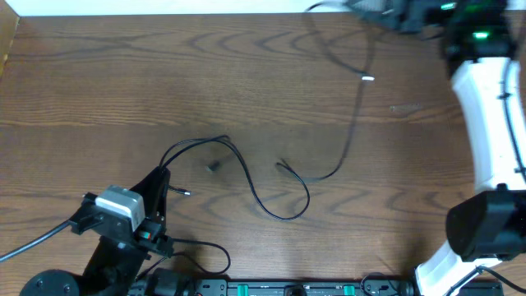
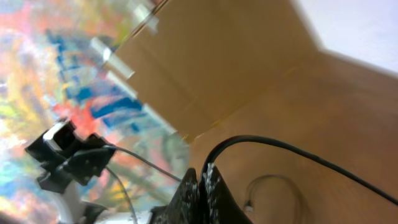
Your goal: Untangle cables
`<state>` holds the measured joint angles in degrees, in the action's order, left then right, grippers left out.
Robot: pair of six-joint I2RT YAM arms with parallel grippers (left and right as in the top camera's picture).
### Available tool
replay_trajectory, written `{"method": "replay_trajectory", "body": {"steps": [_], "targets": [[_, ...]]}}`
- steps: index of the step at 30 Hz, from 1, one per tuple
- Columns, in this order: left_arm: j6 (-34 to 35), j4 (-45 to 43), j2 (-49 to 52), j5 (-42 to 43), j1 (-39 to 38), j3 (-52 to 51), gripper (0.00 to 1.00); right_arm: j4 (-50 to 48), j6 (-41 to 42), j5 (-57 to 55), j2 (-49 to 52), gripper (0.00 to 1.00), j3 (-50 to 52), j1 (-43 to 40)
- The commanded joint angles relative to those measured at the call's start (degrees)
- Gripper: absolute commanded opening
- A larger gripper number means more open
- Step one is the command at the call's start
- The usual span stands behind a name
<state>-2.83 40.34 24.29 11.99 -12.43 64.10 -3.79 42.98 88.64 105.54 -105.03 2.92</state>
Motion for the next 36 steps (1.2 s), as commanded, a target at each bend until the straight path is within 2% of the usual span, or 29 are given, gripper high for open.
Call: {"method": "replay_trajectory", "body": {"steps": [1, 4, 5, 10, 15, 19, 21, 28, 31, 33, 36], "targets": [[0.6, -0.3, 0.2, 2.0, 0.2, -0.1, 0.07, 6.8, -13.3, -1.5, 2.3, 0.01, -0.1, 5.4], [0.6, -0.3, 0.2, 2.3, 0.2, -0.1, 0.07, 18.1, -20.6, -11.0, 3.2, 0.02, -0.1, 8.1], [0.7, -0.3, 0.2, 2.6, 0.2, -0.1, 0.08, 23.2, -22.7, -17.4, 3.2, 0.02, -0.1, 8.8], [1.2, -0.1, 0.2, 2.6, 0.2, -0.1, 0.08, 44.0, -23.9, -59.8, 2.8, 0.01, -0.1, 12.0], [1.2, -0.1, 0.2, 2.6, 0.2, -0.1, 0.07, 56.0, -32.3, -89.5, 2.9, 0.01, -0.1, 15.2], [1.2, 0.0, 0.2, 2.6, 0.2, -0.1, 0.08, 64.2, -33.2, -106.1, 2.9, 0.01, 0.0, 16.3], [1.2, 0.0, 0.2, 2.6, 0.2, -0.1, 0.07, 68.6, -32.2, -105.6, 2.9, 0.01, 0.0, 16.2], [1.2, 0.0, 0.2, 2.6, 0.2, -0.1, 0.07, 80.2, -34.4, -86.3, 3.3, 0.01, 5.4, 17.5], [1.1, 0.0, 0.2, 2.6, 0.2, -0.1, 0.07, 80.1, -36.9, -82.2, 3.3, 0.03, 11.2, 19.4], [0.8, -0.1, 0.2, 2.1, 0.2, -0.1, 0.07, 78.2, -39.6, -80.3, 3.3, 0.09, 15.5, 20.9], [0.7, -0.1, 0.2, -0.9, 0.3, -0.1, 0.07, 73.5, -44.6, -77.7, 3.3, 0.07, 20.9, 22.9]]}}
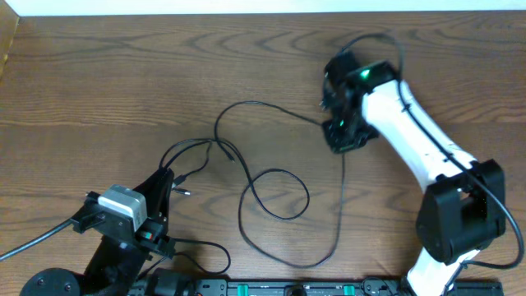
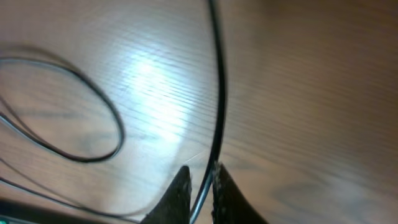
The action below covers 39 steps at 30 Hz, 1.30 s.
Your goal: Untangle cables
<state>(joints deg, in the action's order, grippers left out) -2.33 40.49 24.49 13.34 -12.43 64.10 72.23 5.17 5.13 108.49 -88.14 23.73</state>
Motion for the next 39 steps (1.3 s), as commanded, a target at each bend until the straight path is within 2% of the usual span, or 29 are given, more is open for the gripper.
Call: {"method": "replay_trajectory", "body": {"steps": [1, 4, 7, 12, 14, 16, 17, 18, 20, 21, 31, 35, 39], "targets": [[0.2, -0.2, 0.0, -4.2, 0.2, -0.1, 0.07, -4.2, -9.0, 7.2, 0.4, 0.03, 5.5, 2.8], [0.2, -0.2, 0.2, -11.8, 0.2, -0.1, 0.08, -9.7, -15.4, 11.6, 0.4, 0.01, 8.7, 5.6], [0.3, -0.2, 1.0, -18.4, 0.2, -0.1, 0.08, -15.2, -18.3, 12.4, 0.4, 0.01, 10.7, 8.8], [0.2, -0.2, 3.5, -22.6, 0.3, -0.1, 0.07, -22.5, -23.9, 12.4, 0.4, 0.02, 12.6, 14.1], [0.2, -0.2, 4.6, -23.9, 0.3, -0.1, 0.07, -24.7, -25.7, 12.4, 0.4, 0.07, 13.3, 16.0], [0.2, -0.3, 5.6, -25.7, 0.3, -0.1, 0.07, -26.8, -26.8, 12.3, 0.4, 0.25, 13.8, 17.9], [0.2, -0.5, 6.0, -26.8, 0.3, -0.1, 0.07, -27.9, -27.1, 12.0, 0.4, 0.42, 14.1, 18.7], [0.2, -0.7, 6.4, -28.0, 0.3, -0.1, 0.07, -28.9, -27.1, 11.3, 0.4, 0.68, 14.2, 19.3], [0.2, -0.9, 6.8, -29.6, 0.3, -0.1, 0.07, -30.8, -27.1, 9.7, 0.4, 0.92, 14.4, 20.4], [0.2, -0.9, 6.9, -29.9, 0.3, -0.1, 0.07, -31.6, -27.1, 9.1, 0.4, 0.99, 14.6, 20.8], [0.3, -0.9, 6.8, -29.9, 0.3, -0.1, 0.08, -45.3, -26.5, 8.7, 0.4, 0.99, 20.2, 22.1], [0.3, -0.8, 6.8, -29.9, 0.3, -0.1, 0.08, -52.5, -30.4, 8.8, 0.4, 0.99, 23.3, 22.1], [0.3, -0.3, 6.8, -29.9, 0.3, -0.1, 0.07, -54.0, -35.4, 9.0, 0.4, 0.99, 25.0, 22.3]]}}
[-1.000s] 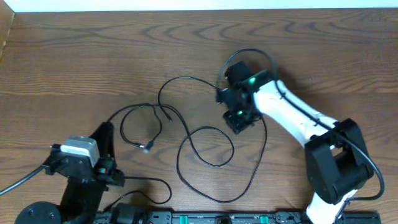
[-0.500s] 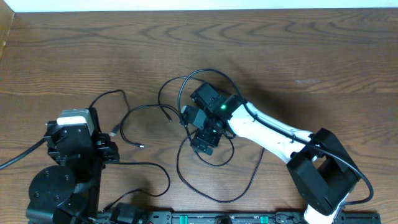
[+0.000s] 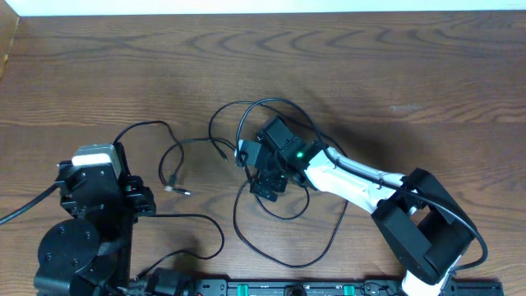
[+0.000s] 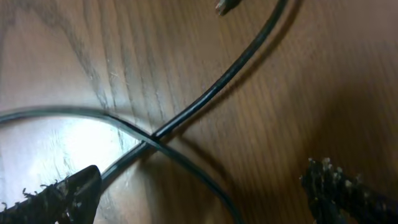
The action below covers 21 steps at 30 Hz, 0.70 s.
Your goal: Untangle cables
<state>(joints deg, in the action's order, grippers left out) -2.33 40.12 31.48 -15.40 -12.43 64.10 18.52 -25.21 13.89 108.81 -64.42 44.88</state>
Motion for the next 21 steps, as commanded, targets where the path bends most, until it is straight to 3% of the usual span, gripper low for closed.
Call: {"method": "replay_trajectory", "body": {"steps": [1, 11, 21], "targets": [[0.3, 0.1, -0.2, -1.2, 0.3, -0.1, 0.08, -0.1, -5.4, 0.2, 0.1, 1.0, 1.6, 1.1], [0.5, 0.1, -0.2, -1.1, 0.2, -0.1, 0.07, -1.5, -5.3, 6.3, 0.1, 0.99, 6.1, 1.5], [0.5, 0.2, -0.2, -0.3, 0.2, -0.1, 0.07, -7.0, -3.2, 5.3, -0.2, 0.99, 5.8, 2.4]]}}
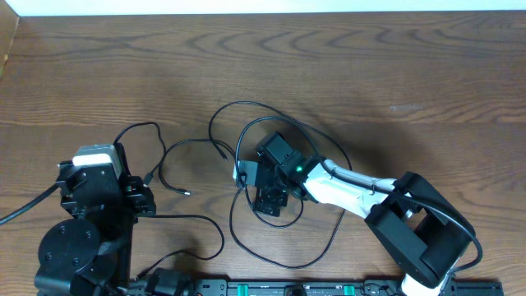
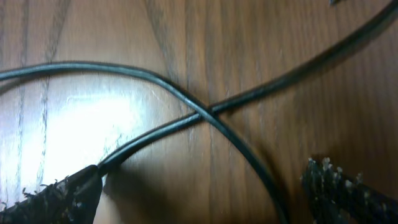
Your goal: Untangle cables
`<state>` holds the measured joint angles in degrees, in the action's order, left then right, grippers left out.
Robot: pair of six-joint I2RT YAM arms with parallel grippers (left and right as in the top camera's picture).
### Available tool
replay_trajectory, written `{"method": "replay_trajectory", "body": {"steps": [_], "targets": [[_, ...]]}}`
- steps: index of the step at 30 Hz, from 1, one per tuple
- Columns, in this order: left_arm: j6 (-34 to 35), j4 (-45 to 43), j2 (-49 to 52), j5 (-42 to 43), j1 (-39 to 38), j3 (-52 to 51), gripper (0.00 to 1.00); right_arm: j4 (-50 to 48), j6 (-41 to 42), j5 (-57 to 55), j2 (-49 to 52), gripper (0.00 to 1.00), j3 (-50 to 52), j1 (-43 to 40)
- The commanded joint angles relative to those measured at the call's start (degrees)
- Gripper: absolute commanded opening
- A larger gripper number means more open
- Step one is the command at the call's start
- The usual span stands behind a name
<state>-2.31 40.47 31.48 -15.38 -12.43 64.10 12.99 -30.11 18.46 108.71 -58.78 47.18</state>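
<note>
Thin black cables (image 1: 246, 107) lie in overlapping loops at the middle of the wooden table. One end with a small plug (image 1: 186, 193) trails off to the left. My right gripper (image 1: 268, 197) is low over the loops and open. In the right wrist view its fingertips (image 2: 56, 194) stand wide apart with the gripper (image 2: 202, 202) over bare wood. Two cable strands cross (image 2: 208, 112) just ahead of the fingers, and one strand runs down to the left finger. My left arm (image 1: 94, 185) sits folded at the near left; its fingers do not show clearly.
A black power strip (image 1: 288, 288) with green lights runs along the near edge. More black cable (image 1: 205, 226) curls from the left arm's base. The table's far half (image 1: 246, 49) is bare wood.
My right gripper, still open, has shifted a little toward the near edge. The crossing of the two strands now lies further from the fingers. The loose plug end on the left has shifted slightly.
My right gripper was shut on a cable at the far right corner, stretching it out. Then it held the cable over the table's centre right, with the loops bunched again. Later it was open, low over a crossing at the middle, where it remains; the left arm had drawn back.
</note>
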Motion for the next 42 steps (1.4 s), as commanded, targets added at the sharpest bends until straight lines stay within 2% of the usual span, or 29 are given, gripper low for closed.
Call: {"method": "replay_trajectory", "body": {"steps": [1, 4, 7, 18, 31, 42], "targets": [[0.5, -0.2, -0.1, -0.3, 0.2, -0.1, 0.07, -2.4, 3.4, 0.7, -0.3, 0.99, 0.0, 0.1], [0.5, -0.1, -0.2, -0.3, 0.2, -0.1, 0.07, -6.8, 10.7, 1.0, -1.9, 0.99, -0.2, 0.1], [0.5, 0.0, -0.2, -0.3, 0.2, -0.1, 0.07, -8.5, 13.0, 1.9, -4.4, 0.99, -0.2, 0.1], [0.5, 0.3, -0.1, -0.3, 0.2, -0.1, 0.07, -2.3, 12.8, 1.8, -2.8, 0.99, 0.1, 0.2], [0.9, 0.7, -0.1, -0.3, 0.2, -0.1, 0.08, -3.0, 9.9, 1.6, 0.3, 0.99, 0.1, 0.2], [1.0, 1.1, -0.2, -0.3, 0.2, -0.1, 0.08, -7.7, 9.9, 1.9, 7.6, 0.97, 0.1, 1.0]]}}
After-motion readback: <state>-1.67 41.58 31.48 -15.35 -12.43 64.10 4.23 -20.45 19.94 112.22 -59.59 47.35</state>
